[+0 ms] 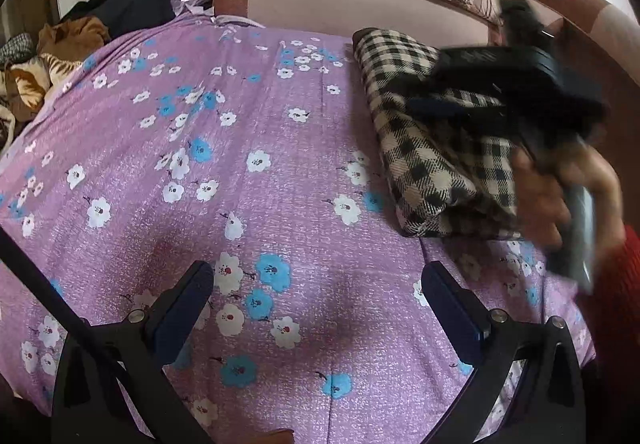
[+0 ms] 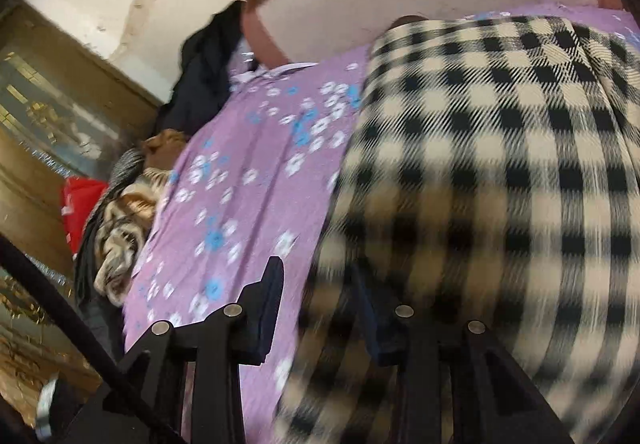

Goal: Fold large clothes

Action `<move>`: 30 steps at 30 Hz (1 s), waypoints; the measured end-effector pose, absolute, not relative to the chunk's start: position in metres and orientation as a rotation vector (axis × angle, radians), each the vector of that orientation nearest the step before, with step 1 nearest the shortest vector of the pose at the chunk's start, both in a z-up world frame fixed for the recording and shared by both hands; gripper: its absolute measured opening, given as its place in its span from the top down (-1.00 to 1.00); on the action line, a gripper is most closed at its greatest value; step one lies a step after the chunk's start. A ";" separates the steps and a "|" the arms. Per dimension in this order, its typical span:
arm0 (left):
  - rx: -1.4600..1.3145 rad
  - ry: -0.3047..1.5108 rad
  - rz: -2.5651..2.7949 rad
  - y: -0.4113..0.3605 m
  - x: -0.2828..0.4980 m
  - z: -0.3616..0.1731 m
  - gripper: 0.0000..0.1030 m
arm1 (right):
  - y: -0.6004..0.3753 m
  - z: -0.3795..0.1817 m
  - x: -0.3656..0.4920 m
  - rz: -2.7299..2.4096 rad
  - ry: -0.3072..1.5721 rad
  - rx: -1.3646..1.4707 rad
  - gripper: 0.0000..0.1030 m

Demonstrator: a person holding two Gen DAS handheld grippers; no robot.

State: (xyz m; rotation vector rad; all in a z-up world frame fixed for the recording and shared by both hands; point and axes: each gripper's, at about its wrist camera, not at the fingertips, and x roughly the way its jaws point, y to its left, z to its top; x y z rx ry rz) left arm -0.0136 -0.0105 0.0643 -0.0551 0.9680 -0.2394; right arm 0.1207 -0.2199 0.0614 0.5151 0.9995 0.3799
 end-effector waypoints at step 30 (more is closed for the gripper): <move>-0.133 0.935 -0.188 0.017 -0.007 0.080 -1.00 | -0.255 0.016 0.006 0.492 1.056 0.912 0.32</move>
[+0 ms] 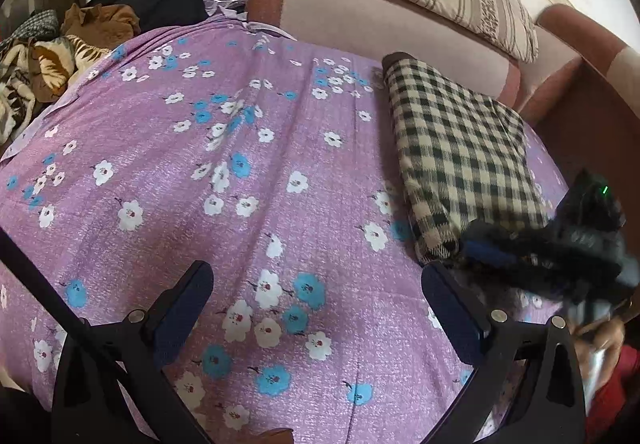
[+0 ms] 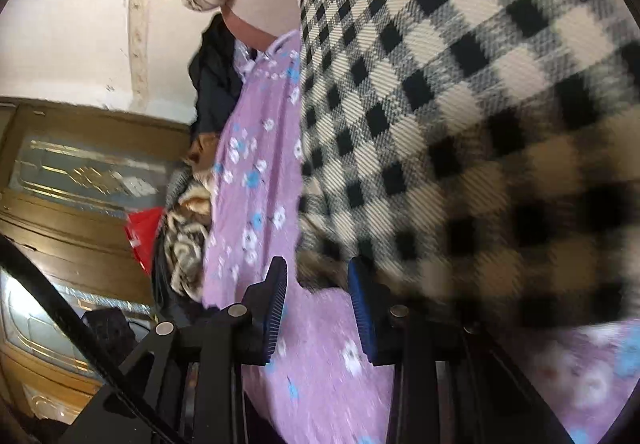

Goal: Fold large clothes

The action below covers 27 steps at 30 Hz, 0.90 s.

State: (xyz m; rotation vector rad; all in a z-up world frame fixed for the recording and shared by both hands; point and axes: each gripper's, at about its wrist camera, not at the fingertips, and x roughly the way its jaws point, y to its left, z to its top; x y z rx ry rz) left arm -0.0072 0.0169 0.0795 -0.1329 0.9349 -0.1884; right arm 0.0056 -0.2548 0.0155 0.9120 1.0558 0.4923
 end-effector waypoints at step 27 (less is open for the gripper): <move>0.076 0.864 -0.210 -0.029 -0.036 0.068 -1.00 | -0.267 0.078 -0.094 -0.206 0.919 0.259 -0.05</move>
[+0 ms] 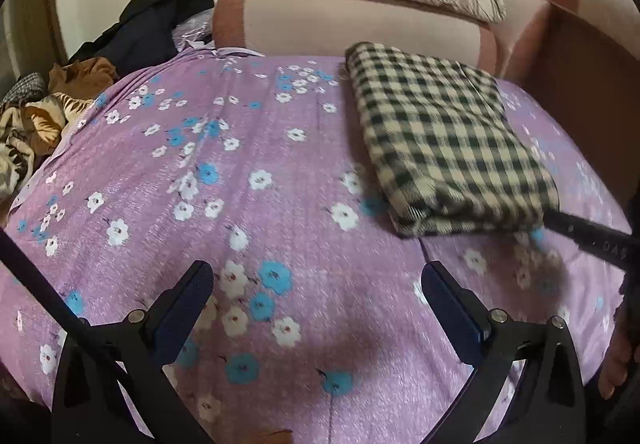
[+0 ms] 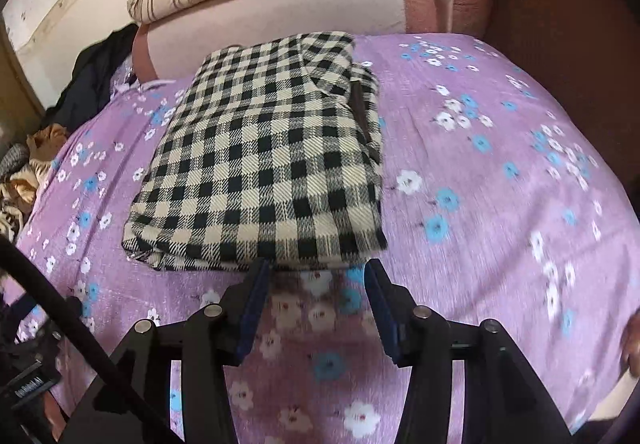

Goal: Fold large clothes

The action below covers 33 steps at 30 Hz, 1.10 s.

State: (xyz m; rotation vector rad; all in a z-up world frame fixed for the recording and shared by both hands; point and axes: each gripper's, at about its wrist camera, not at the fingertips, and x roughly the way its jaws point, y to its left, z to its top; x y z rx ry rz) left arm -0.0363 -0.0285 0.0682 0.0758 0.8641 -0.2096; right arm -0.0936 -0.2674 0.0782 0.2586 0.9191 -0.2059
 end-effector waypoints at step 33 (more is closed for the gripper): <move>0.101 0.958 -0.134 -0.031 -0.037 0.033 -1.00 | -0.234 0.077 -0.125 -0.300 0.845 0.148 -0.13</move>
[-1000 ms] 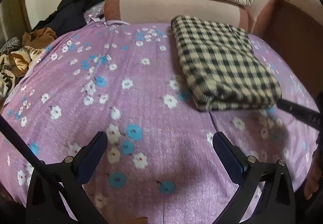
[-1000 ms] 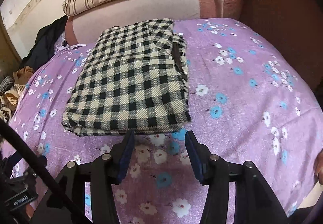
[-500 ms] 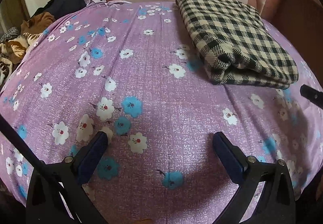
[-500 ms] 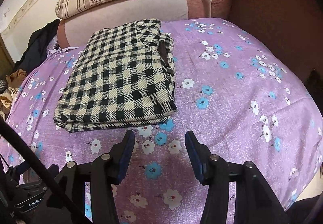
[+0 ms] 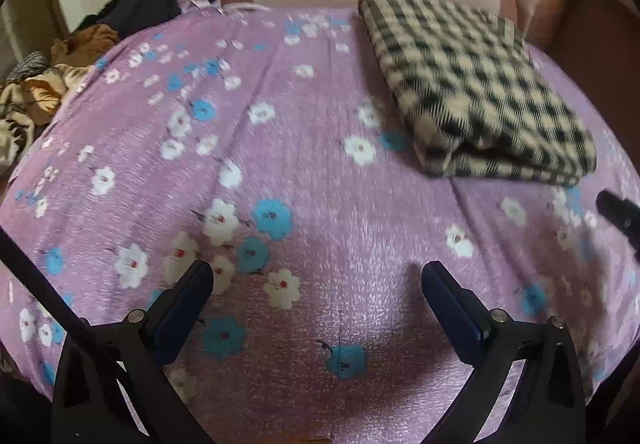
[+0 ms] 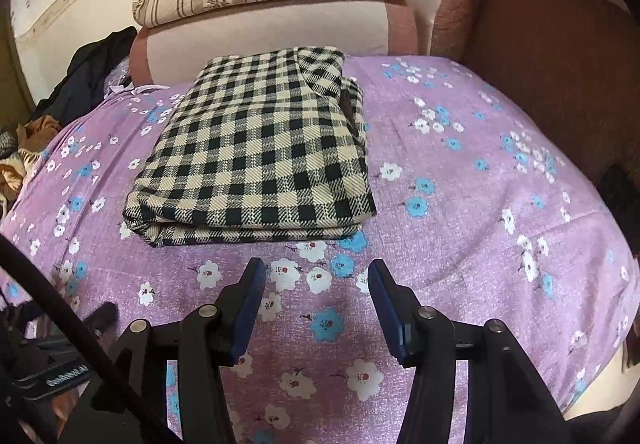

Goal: Fold large clothes

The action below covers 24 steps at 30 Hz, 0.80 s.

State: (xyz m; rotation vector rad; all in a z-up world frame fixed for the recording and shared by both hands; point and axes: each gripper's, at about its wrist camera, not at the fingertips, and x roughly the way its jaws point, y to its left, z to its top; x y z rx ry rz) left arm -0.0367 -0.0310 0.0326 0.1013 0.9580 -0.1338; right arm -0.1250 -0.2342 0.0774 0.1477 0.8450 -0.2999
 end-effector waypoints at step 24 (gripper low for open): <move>0.069 0.867 -0.185 -0.037 -0.064 0.074 -1.00 | -0.214 0.066 -0.134 -0.330 0.873 0.062 -0.20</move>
